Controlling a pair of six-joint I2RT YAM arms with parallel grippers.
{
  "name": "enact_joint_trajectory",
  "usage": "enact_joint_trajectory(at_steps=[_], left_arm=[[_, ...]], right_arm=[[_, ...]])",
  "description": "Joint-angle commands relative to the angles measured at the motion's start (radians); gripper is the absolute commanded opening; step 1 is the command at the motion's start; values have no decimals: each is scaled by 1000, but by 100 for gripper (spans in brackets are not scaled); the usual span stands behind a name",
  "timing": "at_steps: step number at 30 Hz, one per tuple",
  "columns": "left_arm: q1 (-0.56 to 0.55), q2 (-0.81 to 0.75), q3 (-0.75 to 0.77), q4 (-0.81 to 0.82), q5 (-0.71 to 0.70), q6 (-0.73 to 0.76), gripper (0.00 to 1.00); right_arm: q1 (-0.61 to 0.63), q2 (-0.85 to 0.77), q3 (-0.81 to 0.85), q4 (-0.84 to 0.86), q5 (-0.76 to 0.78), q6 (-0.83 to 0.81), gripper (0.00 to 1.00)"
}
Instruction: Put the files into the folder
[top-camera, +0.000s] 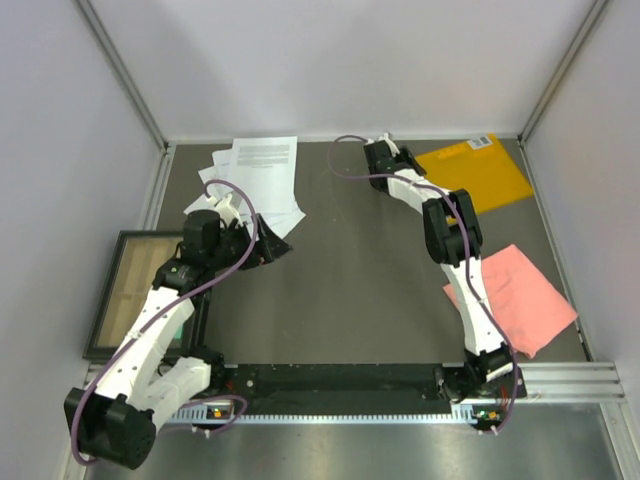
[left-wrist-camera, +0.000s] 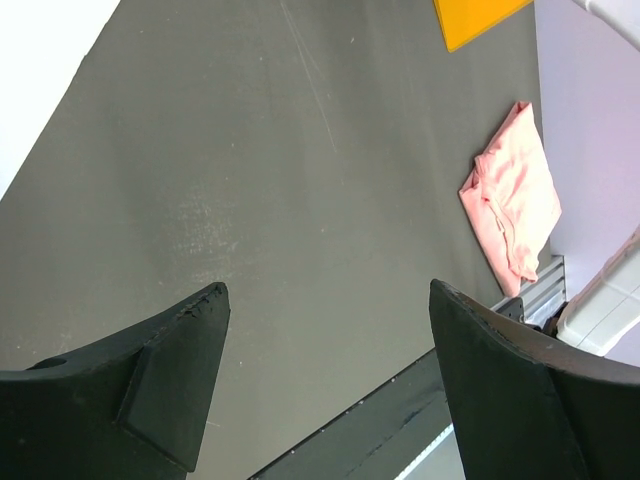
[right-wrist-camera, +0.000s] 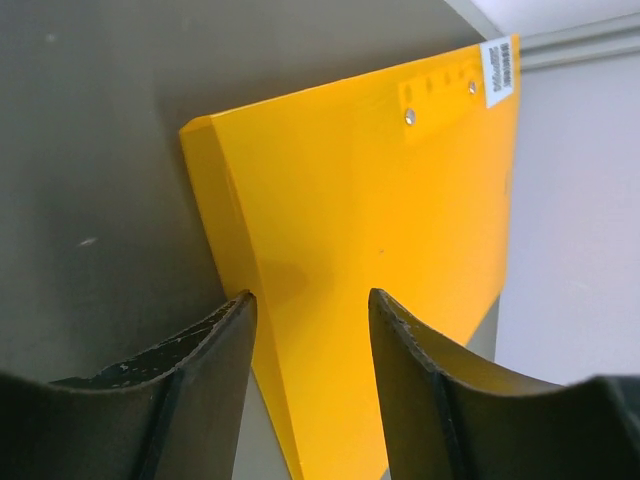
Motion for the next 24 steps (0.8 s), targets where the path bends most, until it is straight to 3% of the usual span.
enact_joint_trajectory(at_steps=[1, 7, 10, 11, 14, 17, 20, 24], left_arm=[[-2, 2, 10, 44, 20, 7, 85], [-2, 7, 18, 39, 19, 10, 85], [-2, 5, 18, 38, 22, 8, 86], [-2, 4, 18, 39, 25, 11, 86], [-2, -1, 23, 35, 12, 15, 86], [-2, -2, 32, 13, -10, 31, 86], [-2, 4, 36, 5, -29, 47, 87], [-2, 33, 24, 45, -20, 36, 89]], right_arm=[[-21, 34, 53, 47, 40, -26, 51], [-34, 73, 44, 173, 103, -111, 49], [-37, 97, 32, 254, 118, -167, 39], [-37, 101, 35, 270, 124, -196, 26], [-31, 86, 55, 275, 132, -212, 3], [-15, 2, 15, 267, 134, -197, 0], [0, -96, 12, 140, 117, -134, 0], [8, -184, 112, -245, 31, 53, 0]])
